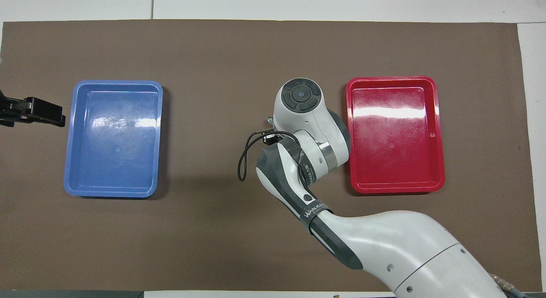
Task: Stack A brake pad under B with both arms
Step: 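Lower the curved pad onto the small pad and open the right gripper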
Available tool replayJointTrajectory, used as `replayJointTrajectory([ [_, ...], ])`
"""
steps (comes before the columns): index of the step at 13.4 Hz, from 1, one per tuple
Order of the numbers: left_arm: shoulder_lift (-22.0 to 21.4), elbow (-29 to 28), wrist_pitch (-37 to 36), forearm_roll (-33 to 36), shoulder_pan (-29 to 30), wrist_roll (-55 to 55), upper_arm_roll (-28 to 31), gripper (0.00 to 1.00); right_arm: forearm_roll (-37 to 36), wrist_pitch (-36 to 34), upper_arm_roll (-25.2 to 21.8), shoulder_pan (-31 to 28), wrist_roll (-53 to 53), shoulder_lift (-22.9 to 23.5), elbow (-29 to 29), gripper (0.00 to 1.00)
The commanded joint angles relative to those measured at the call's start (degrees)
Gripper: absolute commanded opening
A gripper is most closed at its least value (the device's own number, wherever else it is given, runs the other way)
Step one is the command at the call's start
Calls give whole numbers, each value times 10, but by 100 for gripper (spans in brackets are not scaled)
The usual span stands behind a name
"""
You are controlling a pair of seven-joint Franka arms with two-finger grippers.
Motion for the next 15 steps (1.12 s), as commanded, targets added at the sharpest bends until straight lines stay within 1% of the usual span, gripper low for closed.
replayJointTrajectory([
  [1,-10,-16,14,-5,0,-4,2,100,10,18,3,-1,8,-18,-19,1],
  [6,-11,-17,14,-5,0,-3,2,100,10,21,6,-1,10,-18,-20,2],
  [8,-11,-20,15,-5,0,-4,2,100,10,33,6,-1,11,-19,-30,11],
  [9,-11,-20,15,-5,0,-4,2,100,10,41,6,-1,11,-21,-36,21],
  [10,-11,-20,15,-5,0,-4,2,100,10,43,6,-1,11,-21,-37,40],
  [11,-11,-20,15,-5,0,-4,2,100,10,42,6,-2,11,-21,-36,54],
  [12,-11,-20,15,-5,0,-4,2,100,10,43,6,-1,13,-21,-33,87],
  [13,-11,-20,15,-5,0,-4,2,100,10,44,6,-1,17,-20,-26,99],
  [15,-11,-20,15,-5,0,-4,2,100,10,38,6,-6,17,-26,-8,100],
])
